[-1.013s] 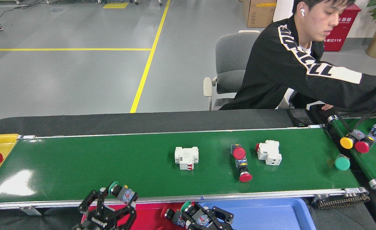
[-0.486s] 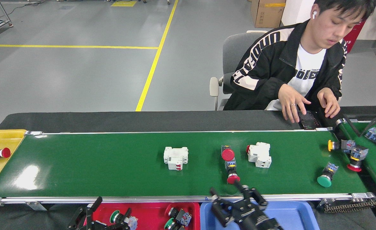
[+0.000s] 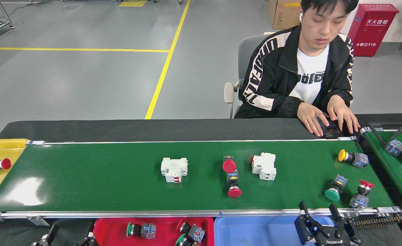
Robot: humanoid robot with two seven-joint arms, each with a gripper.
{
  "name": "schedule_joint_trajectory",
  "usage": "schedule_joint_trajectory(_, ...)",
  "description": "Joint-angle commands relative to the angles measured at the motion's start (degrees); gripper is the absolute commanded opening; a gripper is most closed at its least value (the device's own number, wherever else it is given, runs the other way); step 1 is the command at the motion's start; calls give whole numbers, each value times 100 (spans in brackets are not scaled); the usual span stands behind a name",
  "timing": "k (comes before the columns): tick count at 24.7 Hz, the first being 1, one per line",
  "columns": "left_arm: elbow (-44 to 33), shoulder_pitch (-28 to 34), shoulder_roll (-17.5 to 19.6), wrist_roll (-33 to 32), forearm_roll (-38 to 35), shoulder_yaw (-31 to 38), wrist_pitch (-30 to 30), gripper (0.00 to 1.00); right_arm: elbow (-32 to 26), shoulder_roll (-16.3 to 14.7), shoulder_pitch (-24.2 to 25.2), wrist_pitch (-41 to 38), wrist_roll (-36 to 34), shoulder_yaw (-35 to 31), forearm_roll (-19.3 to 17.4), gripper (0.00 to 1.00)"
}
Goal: Pick switch part from conveyor to tray
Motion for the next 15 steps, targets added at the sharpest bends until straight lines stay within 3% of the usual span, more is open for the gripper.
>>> schedule_joint_trajectory(1, -75, -102, 2, -3, 5, -68, 23, 100, 13, 251, -347, 453, -16, 391, 392, 87)
schedule_joint_trajectory(3, -75, -190, 2, -3, -12, -218, 32, 100, 453, 269, -779, 1095, 178, 955, 648, 88)
schedule_joint_trajectory(8, -66, -559, 2, -29, -513, -877, 322, 100, 1956, 269, -2044, 2387, 353, 2071, 674, 92)
schedule_joint_trajectory(13, 347, -1350, 2, -486, -698, -1818, 753, 100, 3019, 322, -2835, 2765, 345, 2765, 577, 93)
schedule_joint_trajectory(15, 803, -1771, -7, -539, -741, -2011, 849, 100, 3274, 322, -3011, 2906, 309, 3028, 323, 89)
